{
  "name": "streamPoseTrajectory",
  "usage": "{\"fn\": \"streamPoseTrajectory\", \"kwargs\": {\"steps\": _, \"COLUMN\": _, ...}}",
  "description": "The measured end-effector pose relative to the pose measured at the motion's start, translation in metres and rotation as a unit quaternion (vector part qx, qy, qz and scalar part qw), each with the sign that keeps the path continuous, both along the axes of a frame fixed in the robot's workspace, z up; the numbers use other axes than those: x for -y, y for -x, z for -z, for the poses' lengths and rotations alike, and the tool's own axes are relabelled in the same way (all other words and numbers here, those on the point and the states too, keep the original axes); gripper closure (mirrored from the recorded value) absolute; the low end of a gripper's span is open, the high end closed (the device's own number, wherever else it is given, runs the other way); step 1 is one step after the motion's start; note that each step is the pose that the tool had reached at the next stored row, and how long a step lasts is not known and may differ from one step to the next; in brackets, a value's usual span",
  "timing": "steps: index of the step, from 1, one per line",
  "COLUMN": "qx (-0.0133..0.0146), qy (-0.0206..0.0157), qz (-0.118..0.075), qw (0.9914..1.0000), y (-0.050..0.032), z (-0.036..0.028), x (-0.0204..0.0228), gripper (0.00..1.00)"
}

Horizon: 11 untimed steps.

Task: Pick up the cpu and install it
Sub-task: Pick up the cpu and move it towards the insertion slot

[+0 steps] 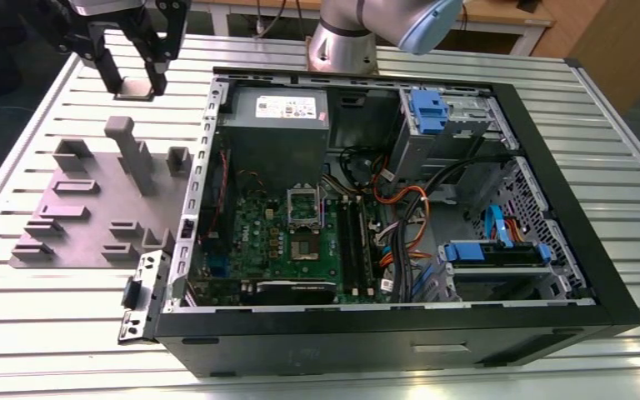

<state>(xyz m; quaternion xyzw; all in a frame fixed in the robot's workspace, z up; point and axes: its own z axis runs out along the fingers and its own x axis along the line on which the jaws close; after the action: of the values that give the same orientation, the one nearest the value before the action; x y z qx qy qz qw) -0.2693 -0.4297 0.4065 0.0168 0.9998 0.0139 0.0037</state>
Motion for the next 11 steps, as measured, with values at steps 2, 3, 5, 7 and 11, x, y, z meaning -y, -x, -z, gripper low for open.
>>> {"fn": "streamPoseTrajectory", "kwargs": {"steps": 2, "qx": 0.0000, "qy": 0.0000, "qz": 0.000, "qw": 1.00000, "y": -0.0005, "z": 0.0000, "x": 0.0000, "gripper": 0.53}}
{"fn": "streamPoseTrajectory", "kwargs": {"steps": 3, "qx": 0.0000, "qy": 0.0000, "qz": 0.000, "qw": 1.00000, "y": -0.0025, "z": 0.0000, "x": 0.0000, "gripper": 0.53}}
{"fn": "streamPoseTrajectory", "kwargs": {"steps": 5, "qx": -0.0001, "qy": 0.0000, "qz": 0.000, "qw": 1.00000, "y": -0.0052, "z": 0.0000, "x": 0.0000, "gripper": 0.53}}
{"fn": "streamPoseTrajectory", "kwargs": {"steps": 7, "qx": 0.0000, "qy": 0.0000, "qz": 0.000, "qw": 1.00000, "y": -0.0052, "z": 0.0000, "x": 0.0000, "gripper": 0.53}}
{"fn": "streamPoseTrajectory", "kwargs": {"steps": 11, "qx": 0.0000, "qy": 0.0000, "qz": 0.000, "qw": 1.00000, "y": -0.0053, "z": 0.0000, "x": 0.0000, "gripper": 0.53}}
